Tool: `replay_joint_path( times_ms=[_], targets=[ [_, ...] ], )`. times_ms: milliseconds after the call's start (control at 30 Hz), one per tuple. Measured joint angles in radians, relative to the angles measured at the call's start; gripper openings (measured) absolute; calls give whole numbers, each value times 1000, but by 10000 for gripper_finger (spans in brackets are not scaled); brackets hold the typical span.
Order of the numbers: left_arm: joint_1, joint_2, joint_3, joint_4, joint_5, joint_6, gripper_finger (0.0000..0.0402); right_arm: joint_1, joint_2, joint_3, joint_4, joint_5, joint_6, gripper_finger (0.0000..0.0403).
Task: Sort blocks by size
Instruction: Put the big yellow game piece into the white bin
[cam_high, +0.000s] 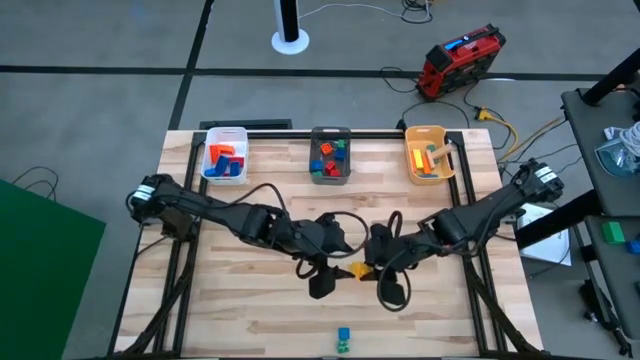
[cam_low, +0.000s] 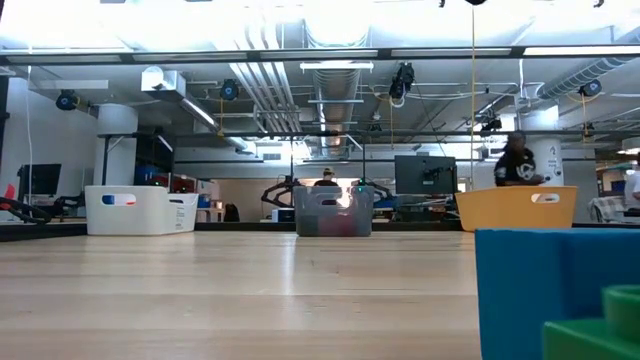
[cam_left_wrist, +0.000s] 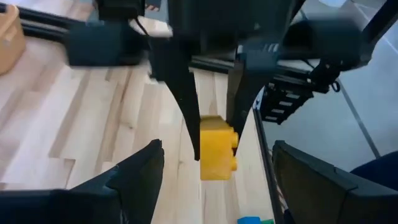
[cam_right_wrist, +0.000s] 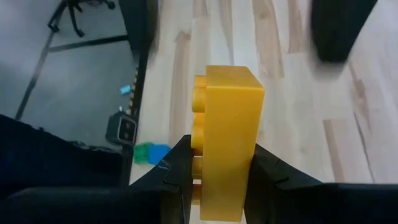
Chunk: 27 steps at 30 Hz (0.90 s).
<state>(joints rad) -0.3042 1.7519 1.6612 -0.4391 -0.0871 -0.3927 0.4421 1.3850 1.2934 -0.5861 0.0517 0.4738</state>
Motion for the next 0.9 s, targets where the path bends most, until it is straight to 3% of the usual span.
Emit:
replay_joint_path(
  times_ms=[467, 600, 900],
  targets=[
    [4, 70, -1, 98, 1, 33, 261, -20, -9, 38, -5, 0, -49, 83],
    [5, 74, -1, 99, 1, 36, 219, -20, -8, 39, -5, 0, -58, 83],
    [7, 74, -1, 81, -11, 30, 64, -21, -8, 38, -24, 5, -48, 83]
  ],
)
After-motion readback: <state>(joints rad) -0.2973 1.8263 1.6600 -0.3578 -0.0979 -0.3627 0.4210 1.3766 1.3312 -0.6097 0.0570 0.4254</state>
